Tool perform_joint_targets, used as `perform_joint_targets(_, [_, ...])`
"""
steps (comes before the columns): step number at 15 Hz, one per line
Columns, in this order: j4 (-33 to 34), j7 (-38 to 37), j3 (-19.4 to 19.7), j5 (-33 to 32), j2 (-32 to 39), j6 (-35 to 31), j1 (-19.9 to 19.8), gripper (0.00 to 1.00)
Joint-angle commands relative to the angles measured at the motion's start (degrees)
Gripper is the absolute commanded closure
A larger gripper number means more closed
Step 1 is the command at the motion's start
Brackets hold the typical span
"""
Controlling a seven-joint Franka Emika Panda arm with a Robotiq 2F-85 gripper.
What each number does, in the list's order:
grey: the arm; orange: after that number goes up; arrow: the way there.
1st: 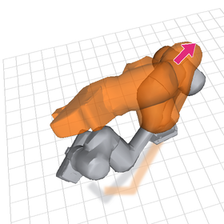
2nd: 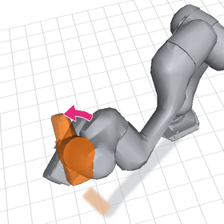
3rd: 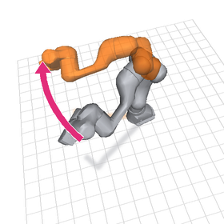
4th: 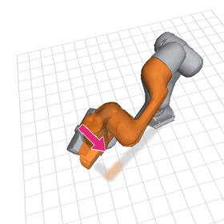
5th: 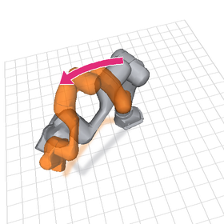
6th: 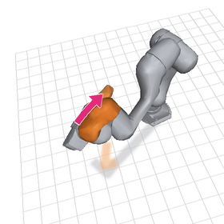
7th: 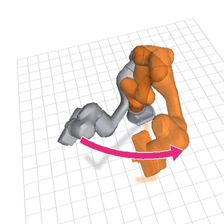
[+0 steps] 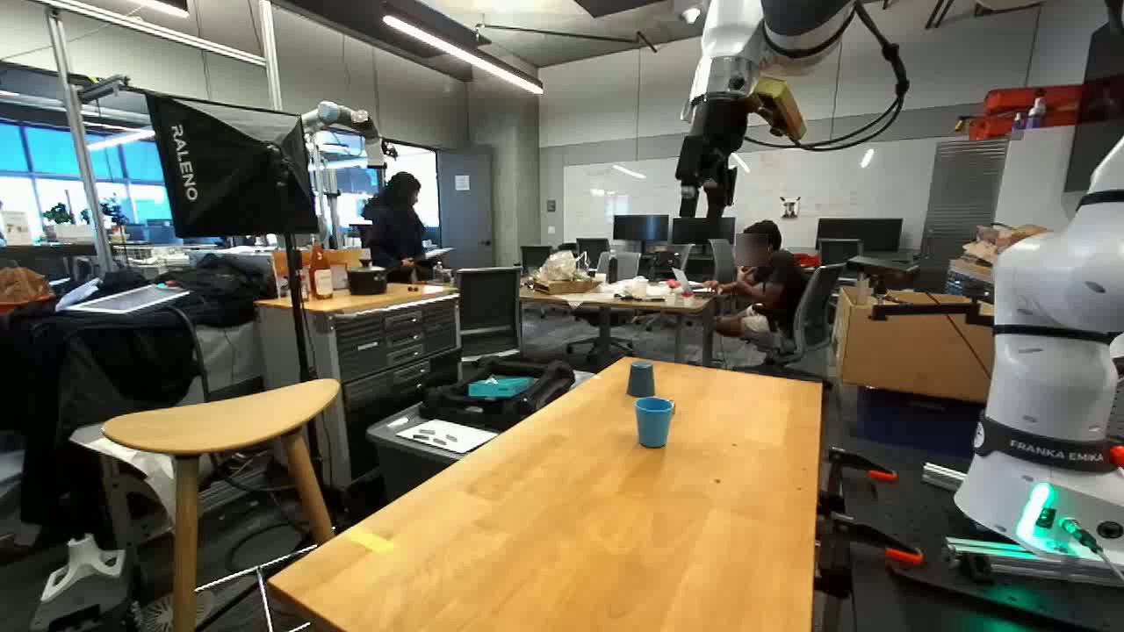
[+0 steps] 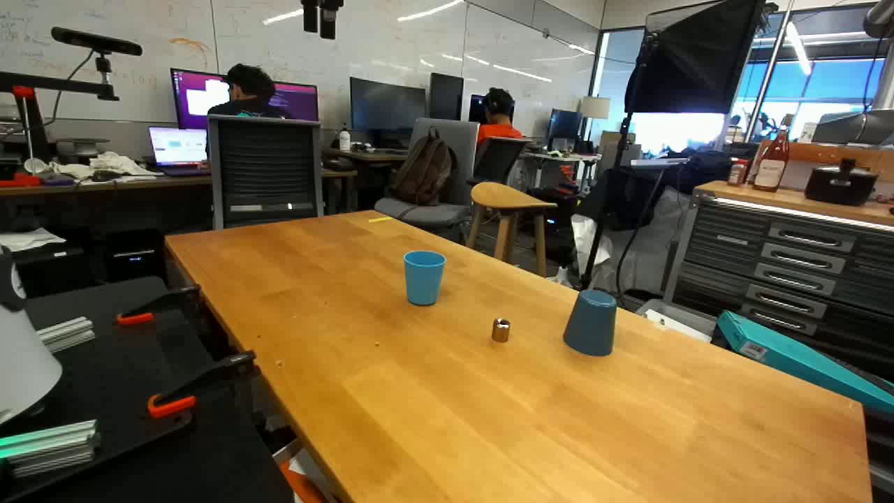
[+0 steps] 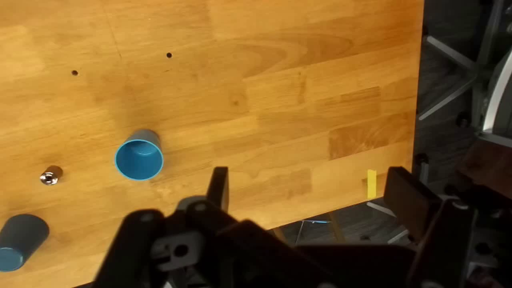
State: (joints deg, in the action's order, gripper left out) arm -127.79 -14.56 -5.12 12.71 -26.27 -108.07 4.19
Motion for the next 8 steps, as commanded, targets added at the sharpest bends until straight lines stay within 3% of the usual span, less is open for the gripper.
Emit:
perform_joint_targets(1, [0.2,0.1,-0.3,0.2,0.0,0.0,-0.4,0.00])
perform_joint_targets(8, [0.6,0.2,-0.3,0.2,-0.2,0.1,-0.4,0.00])
